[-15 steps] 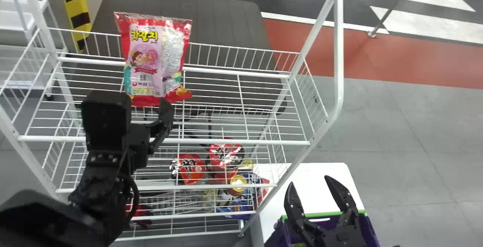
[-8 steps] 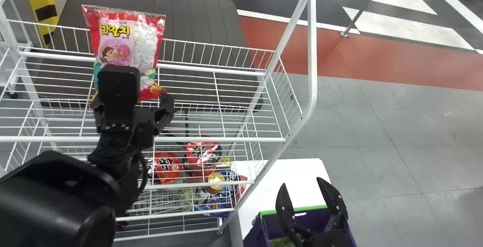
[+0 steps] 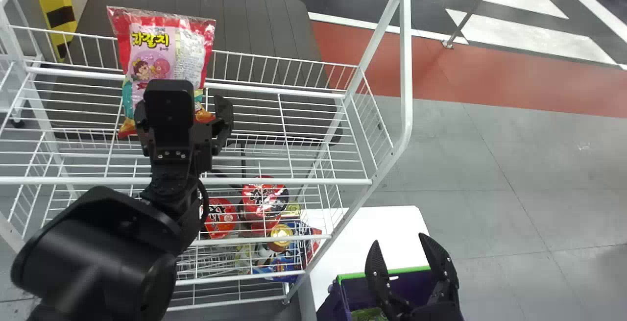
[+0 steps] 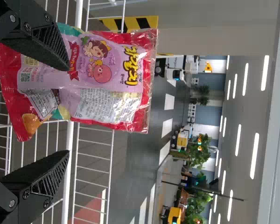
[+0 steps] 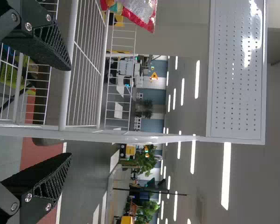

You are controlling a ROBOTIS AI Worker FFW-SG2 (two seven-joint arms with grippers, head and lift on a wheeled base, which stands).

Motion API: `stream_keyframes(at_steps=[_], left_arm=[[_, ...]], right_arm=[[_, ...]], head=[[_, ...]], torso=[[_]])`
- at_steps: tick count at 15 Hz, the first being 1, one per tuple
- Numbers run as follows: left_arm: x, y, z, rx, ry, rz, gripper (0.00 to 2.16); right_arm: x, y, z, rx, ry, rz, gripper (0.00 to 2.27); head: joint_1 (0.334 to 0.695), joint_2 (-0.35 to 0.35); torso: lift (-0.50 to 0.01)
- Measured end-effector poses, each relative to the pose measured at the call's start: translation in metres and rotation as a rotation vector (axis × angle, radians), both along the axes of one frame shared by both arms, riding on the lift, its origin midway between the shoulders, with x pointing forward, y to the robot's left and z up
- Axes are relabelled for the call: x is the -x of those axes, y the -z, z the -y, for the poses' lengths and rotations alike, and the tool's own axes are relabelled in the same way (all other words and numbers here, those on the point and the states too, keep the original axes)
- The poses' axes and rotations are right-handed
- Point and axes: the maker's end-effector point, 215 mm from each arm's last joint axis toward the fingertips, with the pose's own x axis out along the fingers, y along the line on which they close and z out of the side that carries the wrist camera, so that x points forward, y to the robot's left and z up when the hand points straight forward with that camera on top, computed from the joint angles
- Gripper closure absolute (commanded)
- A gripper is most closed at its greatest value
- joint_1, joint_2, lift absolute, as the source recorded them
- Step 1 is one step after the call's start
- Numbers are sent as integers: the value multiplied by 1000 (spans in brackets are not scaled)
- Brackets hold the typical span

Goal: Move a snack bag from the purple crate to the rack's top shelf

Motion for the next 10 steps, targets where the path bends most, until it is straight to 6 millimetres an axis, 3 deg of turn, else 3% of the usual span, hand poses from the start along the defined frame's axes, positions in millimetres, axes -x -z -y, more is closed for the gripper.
stream_keyframes(at_steps=[10], left_arm=[[-20, 37, -24, -68, -61, -23, 218]], right_arm=[[-2, -2, -1, 5, -8, 16, 188]], head=[[695, -350]], torso=[[0]])
